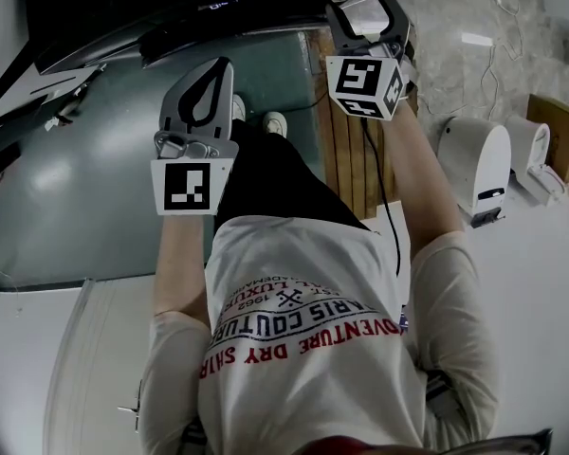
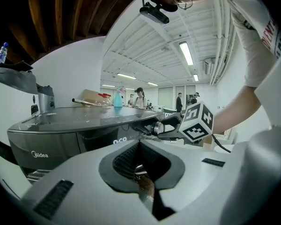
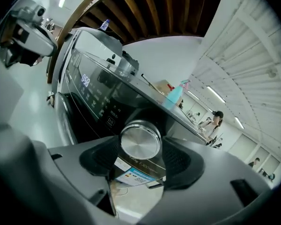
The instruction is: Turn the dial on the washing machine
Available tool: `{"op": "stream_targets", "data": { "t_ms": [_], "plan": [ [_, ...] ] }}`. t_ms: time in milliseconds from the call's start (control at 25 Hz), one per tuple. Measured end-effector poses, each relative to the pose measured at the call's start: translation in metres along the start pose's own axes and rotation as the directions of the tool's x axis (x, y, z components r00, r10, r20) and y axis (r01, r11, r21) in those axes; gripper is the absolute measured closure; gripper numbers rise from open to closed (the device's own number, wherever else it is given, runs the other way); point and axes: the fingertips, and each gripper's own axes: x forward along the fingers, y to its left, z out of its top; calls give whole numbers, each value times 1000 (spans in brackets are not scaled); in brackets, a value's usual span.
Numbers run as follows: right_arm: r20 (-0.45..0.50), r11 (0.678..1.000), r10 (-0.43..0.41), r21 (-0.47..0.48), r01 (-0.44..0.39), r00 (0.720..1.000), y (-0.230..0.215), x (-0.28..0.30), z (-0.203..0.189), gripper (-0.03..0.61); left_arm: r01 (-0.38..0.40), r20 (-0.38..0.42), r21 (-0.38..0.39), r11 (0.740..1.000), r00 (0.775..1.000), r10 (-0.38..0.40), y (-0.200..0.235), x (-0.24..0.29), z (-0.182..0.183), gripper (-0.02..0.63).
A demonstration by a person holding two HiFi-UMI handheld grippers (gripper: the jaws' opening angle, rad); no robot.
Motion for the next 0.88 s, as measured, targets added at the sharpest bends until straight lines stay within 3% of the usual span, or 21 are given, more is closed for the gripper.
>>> {"op": "stream_targets", "data": {
  "t_ms": [240,520,640,760,880],
  "plan": [
    [-1,1000,-20,-3,20,1000,-1,2,-2,287,-9,-15,-11,1000,1000,9,3,-2,-5,597],
    [12,984,38,176,-40,999,-2,2,-1,290,-18,-14,-16,1000,1000,17,4,-4,-6,597],
    [22,953,72,293,-76,997,-4,2,-1,290,-16,-17,-11,1000,1000,16,4,-3,-7,597],
    [32,896,97,432,-101,995,-8,3,-6,290,-17,-24,-13,1000,1000,17,5,-3,-8,597],
    [41,886,99,451,-107,994,-8,3,-6,290,-22,-22,-21,1000,1000,21,6,-2,-7,597]
  ]
}}
